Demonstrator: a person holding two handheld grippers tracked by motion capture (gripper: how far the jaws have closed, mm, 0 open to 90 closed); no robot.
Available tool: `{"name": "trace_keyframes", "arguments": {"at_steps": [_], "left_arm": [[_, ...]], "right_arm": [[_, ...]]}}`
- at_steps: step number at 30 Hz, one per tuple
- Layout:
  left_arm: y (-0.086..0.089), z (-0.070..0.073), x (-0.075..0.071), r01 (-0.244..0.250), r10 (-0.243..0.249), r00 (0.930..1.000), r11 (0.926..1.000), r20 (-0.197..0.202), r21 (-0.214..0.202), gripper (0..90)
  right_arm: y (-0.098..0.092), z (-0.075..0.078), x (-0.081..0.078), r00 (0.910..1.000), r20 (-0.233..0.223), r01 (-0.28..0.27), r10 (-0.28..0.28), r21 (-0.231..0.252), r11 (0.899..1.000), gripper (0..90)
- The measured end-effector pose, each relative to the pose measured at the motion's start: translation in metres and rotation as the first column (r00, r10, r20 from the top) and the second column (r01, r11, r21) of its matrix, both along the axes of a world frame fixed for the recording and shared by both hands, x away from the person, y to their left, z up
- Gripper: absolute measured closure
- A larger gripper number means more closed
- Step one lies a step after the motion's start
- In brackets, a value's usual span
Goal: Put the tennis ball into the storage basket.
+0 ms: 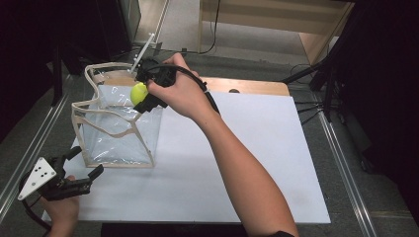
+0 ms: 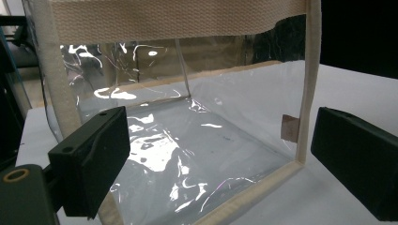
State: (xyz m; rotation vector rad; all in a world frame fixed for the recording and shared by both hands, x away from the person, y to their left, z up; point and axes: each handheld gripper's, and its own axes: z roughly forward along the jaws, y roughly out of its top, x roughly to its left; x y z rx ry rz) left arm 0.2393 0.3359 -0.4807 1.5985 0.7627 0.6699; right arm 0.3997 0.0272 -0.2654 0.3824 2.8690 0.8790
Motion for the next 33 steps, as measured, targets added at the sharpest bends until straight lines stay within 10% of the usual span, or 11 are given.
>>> {"name": "trace_keyframes", "arguments": {"at_steps": [33], "left_arm": [[0.002, 0.000, 0.000, 0.002, -0.002, 1.0000, 0.9997, -0.001, -0.023, 5.3]], "right_arm": [[0.032, -0.014, 0.022, 0.9999, -0.007, -0.010, 0.010, -0.016, 1.000, 23.3]]}}
